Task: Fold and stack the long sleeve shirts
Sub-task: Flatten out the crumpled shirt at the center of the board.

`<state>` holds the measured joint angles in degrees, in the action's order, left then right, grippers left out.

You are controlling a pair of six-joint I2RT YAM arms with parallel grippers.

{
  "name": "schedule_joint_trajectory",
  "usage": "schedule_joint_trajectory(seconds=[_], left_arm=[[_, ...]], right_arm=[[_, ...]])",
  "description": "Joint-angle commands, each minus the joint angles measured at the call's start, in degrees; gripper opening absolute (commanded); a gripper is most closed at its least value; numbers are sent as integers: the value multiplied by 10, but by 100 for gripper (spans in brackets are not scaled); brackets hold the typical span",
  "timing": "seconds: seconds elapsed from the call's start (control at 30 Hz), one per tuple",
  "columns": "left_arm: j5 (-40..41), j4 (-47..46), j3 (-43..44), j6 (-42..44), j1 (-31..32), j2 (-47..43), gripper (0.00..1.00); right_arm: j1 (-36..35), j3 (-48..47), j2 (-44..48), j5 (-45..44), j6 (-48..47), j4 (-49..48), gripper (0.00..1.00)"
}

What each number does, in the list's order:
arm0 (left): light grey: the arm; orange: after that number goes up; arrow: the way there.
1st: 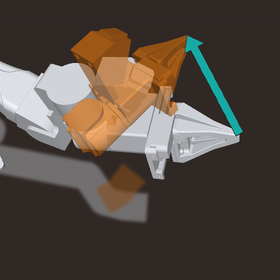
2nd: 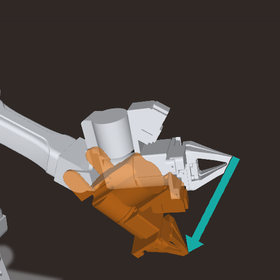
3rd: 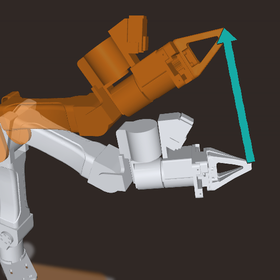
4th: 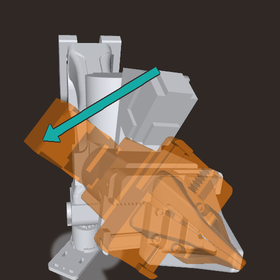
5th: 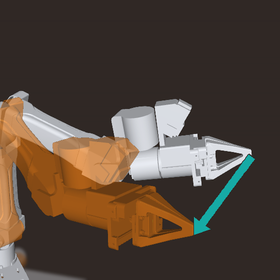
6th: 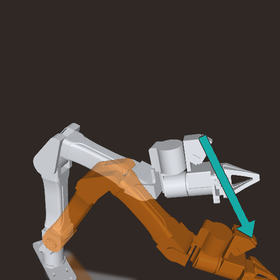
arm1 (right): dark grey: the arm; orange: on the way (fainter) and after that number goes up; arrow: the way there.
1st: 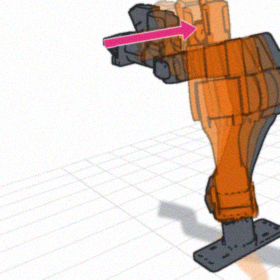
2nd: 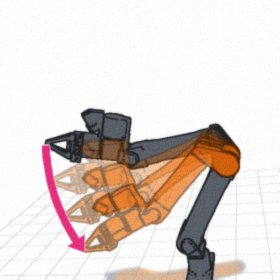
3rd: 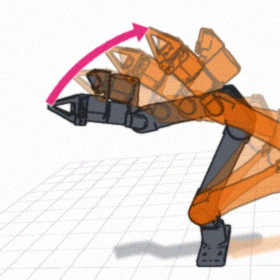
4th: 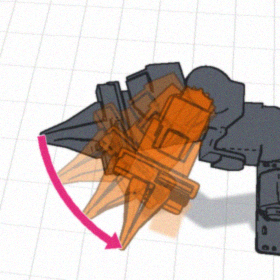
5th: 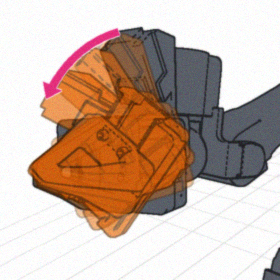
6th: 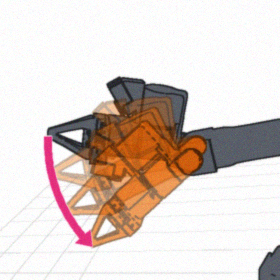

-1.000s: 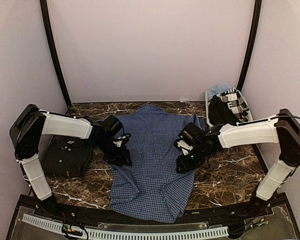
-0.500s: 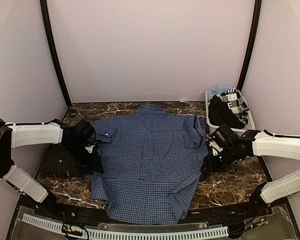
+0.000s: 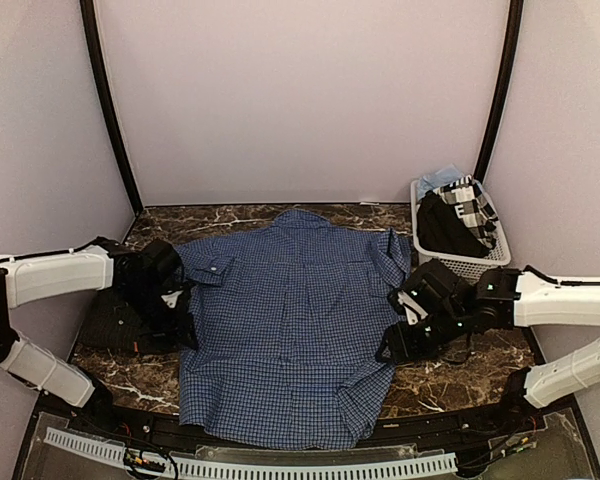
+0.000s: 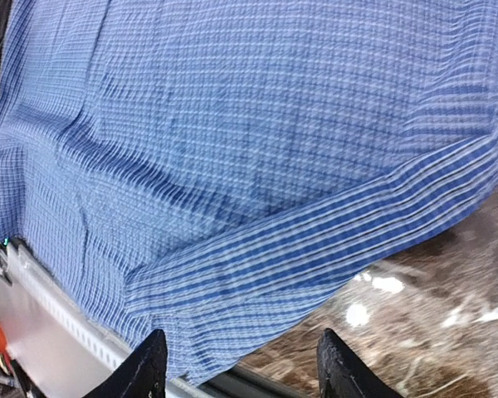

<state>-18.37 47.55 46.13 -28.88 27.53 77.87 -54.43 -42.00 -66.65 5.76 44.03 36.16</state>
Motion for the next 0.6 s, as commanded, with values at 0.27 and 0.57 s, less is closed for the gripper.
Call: schedule_joint_trajectory(seconds=[0.27, 0.57], left_arm=[[-49, -128, 130, -13, 3, 63, 48], [-72, -305, 209, -64, 35, 201, 47]], right_arm=[[-104, 35, -50, 2, 201, -163, 54], [-104, 86, -62, -6, 269, -256, 49]])
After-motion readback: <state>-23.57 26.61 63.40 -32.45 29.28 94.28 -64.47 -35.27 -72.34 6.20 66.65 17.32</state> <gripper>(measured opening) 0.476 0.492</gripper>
